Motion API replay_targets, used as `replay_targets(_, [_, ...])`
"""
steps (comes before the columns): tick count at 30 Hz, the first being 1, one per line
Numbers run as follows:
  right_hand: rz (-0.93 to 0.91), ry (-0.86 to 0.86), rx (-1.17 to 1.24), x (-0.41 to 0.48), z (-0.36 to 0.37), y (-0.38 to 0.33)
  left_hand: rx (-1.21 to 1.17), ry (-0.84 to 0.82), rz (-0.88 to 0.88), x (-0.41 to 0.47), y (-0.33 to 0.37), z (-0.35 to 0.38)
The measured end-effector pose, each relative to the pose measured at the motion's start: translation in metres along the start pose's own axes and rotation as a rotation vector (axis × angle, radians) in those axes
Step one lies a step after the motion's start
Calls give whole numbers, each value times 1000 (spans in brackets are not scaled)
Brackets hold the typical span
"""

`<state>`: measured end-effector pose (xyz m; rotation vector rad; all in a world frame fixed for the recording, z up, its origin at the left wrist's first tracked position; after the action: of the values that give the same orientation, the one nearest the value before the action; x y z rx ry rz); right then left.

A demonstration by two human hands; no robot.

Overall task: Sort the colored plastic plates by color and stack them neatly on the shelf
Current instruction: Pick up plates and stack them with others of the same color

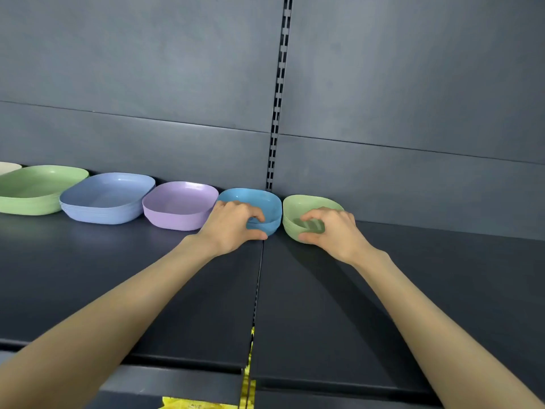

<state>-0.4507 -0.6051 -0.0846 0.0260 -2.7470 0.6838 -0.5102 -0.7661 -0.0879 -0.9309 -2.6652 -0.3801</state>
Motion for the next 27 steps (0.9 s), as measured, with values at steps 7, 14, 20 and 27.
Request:
replay_targets(7, [-59, 3, -31, 12, 20, -68, -42, -1, -3, -16, -66, -28])
replay_targets(14, [15, -4, -62, 29, 62, -110, 36, -133, 53, -28, -124, -25])
replay_targets(20, [100, -33, -66, 31, 86, -114, -18, -155, 141, -33, -135, -21])
replay_targets(27, [144, -58, -84, 32, 90, -113, 11, -140, 140, -33, -139, -23])
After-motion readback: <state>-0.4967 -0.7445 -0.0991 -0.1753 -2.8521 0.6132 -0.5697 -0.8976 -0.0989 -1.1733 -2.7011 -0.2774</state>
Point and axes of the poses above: each hand's wrist, its own x-axis towards the middle knuckle, its own z-axis out of the palm, y = z × x, the point moved 9 cm from there along x, towards the middle knuckle, and after that the axes turned 8 degrees about x, right-handed, at the moved point
